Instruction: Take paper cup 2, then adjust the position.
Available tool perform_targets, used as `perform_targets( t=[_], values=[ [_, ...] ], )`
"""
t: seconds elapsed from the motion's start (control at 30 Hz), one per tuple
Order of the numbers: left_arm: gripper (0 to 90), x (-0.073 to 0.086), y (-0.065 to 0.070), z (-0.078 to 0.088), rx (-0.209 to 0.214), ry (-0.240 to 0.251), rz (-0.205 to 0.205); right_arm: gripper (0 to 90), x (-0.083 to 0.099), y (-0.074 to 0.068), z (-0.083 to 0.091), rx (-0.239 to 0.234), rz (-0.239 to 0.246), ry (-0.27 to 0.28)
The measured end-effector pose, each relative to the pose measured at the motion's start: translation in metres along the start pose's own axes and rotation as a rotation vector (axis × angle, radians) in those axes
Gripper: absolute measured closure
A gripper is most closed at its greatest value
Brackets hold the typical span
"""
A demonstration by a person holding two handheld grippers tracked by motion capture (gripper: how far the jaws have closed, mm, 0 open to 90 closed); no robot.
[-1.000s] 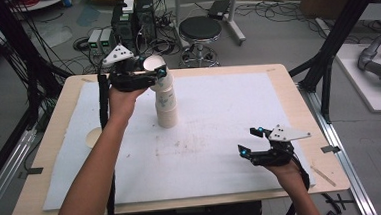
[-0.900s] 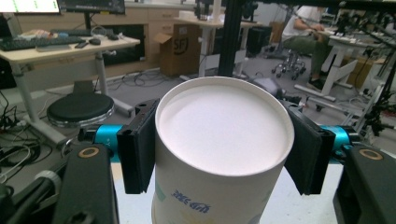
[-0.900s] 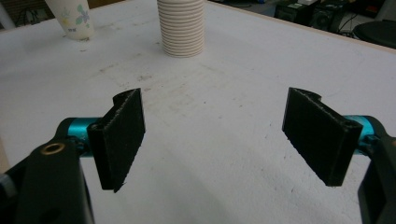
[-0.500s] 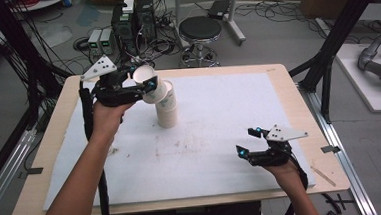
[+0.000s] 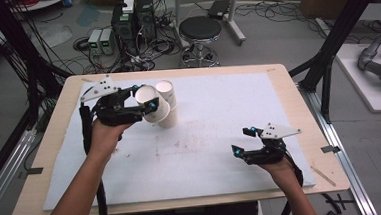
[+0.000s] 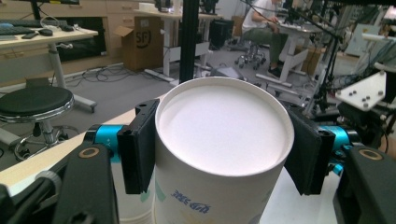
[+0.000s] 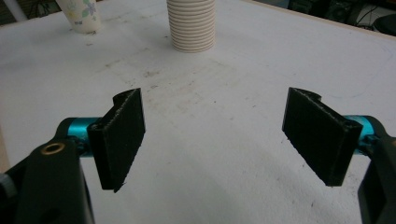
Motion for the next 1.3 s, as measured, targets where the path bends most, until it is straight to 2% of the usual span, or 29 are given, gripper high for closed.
perform_targets(
  t=[0.23, 0.43, 0.77, 1.0, 1.07, 1.3],
  values=[
    [35.3, 0.011, 0.004, -0.003, 0.016, -0.018, -0.007, 21.7, 0.002, -0.003, -0.001, -0.011, 0.006, -0.012],
    [35.2, 0.018, 0.006, -0.007, 0.032, -0.037, 0.003, 21.7, 0.001, -0.004, 0.0, -0.015, 0.007, -0.007],
    [35.2, 0.027, 0.013, -0.015, 0.084, -0.064, 0.005, 21.7, -0.002, -0.008, -0.002, -0.043, 0.008, 0.003],
    [35.2, 0.036, 0.023, -0.022, 0.125, -0.092, -0.007, 18.4, -0.005, -0.015, -0.005, -0.092, 0.002, 0.019],
    [35.2, 0.039, 0.026, -0.025, 0.138, -0.105, -0.013, 18.4, -0.005, -0.016, -0.006, -0.098, 0.012, 0.018],
    [35.2, 0.045, 0.038, -0.033, 0.176, -0.137, -0.023, 18.5, -0.01, -0.025, -0.006, -0.164, 0.047, 0.035]
  ],
)
Point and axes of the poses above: each handheld gripper's, and its own axes: z roughly backward along the jaws, x roughly out of its underside, y roughly to its right, the point moved 1 cm from there along -z, roughly forward along the jaws, and after that the axes turned 4 degrees about z, right-handed, at the moved point
